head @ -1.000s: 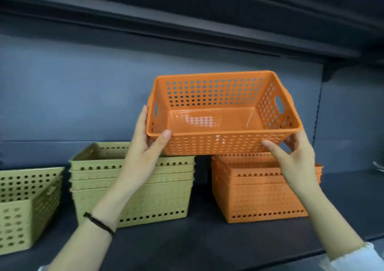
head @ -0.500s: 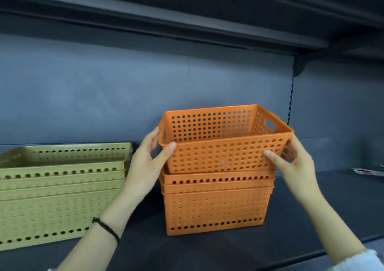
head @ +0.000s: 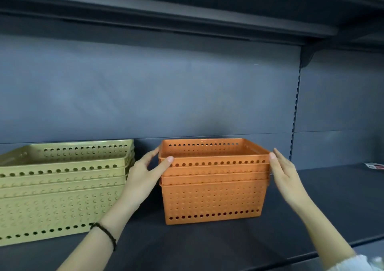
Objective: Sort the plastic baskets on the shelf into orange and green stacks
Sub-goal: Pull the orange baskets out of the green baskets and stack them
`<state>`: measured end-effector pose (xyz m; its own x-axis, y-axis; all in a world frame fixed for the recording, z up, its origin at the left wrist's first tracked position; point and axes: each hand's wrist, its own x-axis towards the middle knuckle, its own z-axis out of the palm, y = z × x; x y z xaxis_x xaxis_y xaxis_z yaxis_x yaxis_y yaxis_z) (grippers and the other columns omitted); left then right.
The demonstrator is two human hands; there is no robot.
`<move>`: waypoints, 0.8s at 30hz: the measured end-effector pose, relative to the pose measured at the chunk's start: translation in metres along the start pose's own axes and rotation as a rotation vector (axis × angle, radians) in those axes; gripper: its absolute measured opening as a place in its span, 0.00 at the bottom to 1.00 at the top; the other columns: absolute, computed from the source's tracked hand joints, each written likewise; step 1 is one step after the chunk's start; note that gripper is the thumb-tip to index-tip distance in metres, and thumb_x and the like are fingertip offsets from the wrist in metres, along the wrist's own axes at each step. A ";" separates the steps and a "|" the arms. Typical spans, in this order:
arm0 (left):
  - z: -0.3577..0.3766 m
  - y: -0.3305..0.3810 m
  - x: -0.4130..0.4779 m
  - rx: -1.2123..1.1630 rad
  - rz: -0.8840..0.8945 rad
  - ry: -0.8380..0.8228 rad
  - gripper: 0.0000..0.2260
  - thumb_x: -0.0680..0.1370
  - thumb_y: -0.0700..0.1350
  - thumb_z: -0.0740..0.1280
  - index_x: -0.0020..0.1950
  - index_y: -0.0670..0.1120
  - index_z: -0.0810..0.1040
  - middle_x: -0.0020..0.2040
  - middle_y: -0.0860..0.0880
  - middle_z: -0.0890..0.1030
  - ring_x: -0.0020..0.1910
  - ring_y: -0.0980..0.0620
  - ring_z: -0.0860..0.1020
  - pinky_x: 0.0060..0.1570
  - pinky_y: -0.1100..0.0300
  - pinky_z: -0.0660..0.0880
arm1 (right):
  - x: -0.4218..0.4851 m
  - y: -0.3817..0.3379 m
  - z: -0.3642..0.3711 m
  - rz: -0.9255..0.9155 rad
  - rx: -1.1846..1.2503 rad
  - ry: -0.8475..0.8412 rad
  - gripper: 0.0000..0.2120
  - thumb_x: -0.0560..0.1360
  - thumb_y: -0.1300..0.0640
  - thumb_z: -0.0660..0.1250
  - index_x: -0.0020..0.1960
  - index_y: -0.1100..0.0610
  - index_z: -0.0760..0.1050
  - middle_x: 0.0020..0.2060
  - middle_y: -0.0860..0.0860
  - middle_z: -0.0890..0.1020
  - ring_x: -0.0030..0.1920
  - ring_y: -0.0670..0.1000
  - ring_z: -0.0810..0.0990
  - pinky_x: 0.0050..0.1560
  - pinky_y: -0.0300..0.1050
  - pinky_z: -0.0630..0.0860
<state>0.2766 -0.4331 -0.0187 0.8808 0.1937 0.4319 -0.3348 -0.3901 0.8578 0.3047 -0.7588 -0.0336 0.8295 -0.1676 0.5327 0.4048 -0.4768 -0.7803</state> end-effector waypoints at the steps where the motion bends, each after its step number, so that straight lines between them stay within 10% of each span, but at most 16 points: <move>1: 0.000 0.002 -0.001 0.001 0.001 -0.018 0.30 0.67 0.67 0.68 0.67 0.59 0.73 0.60 0.58 0.80 0.64 0.54 0.74 0.66 0.47 0.69 | -0.001 -0.005 0.001 0.031 0.011 -0.004 0.29 0.79 0.37 0.51 0.65 0.56 0.75 0.70 0.52 0.72 0.73 0.52 0.65 0.72 0.52 0.60; 5: -0.004 0.003 -0.011 0.041 0.117 -0.052 0.21 0.77 0.52 0.66 0.70 0.55 0.71 0.63 0.57 0.78 0.63 0.57 0.74 0.66 0.53 0.69 | -0.015 -0.017 0.010 0.045 -0.052 0.191 0.23 0.80 0.45 0.58 0.72 0.54 0.67 0.71 0.50 0.70 0.70 0.52 0.69 0.70 0.52 0.64; 8: -0.031 0.006 -0.023 0.254 0.327 -0.060 0.17 0.78 0.48 0.65 0.68 0.56 0.73 0.64 0.61 0.73 0.62 0.60 0.72 0.61 0.63 0.68 | -0.027 -0.038 0.013 -0.086 -0.086 0.330 0.09 0.78 0.55 0.62 0.56 0.51 0.78 0.50 0.48 0.82 0.48 0.50 0.80 0.52 0.52 0.76; 15: -0.133 -0.004 -0.062 0.923 0.657 -0.370 0.18 0.77 0.59 0.56 0.60 0.58 0.78 0.55 0.60 0.81 0.55 0.60 0.77 0.59 0.60 0.72 | -0.065 -0.102 0.076 -0.438 -0.356 -0.163 0.07 0.75 0.54 0.66 0.52 0.50 0.80 0.46 0.43 0.82 0.45 0.40 0.79 0.44 0.35 0.73; 24: -0.326 -0.072 -0.103 1.248 0.585 -0.090 0.20 0.63 0.50 0.79 0.53 0.52 0.83 0.54 0.52 0.84 0.55 0.51 0.81 0.55 0.56 0.74 | -0.164 -0.201 0.230 -0.561 -0.315 -0.508 0.18 0.76 0.46 0.65 0.66 0.45 0.73 0.61 0.36 0.73 0.63 0.36 0.70 0.66 0.32 0.65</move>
<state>0.1009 -0.1318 -0.0342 0.7517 -0.3154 0.5792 -0.1827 -0.9434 -0.2766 0.1763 -0.4374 -0.0395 0.6393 0.5435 0.5440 0.7472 -0.6060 -0.2727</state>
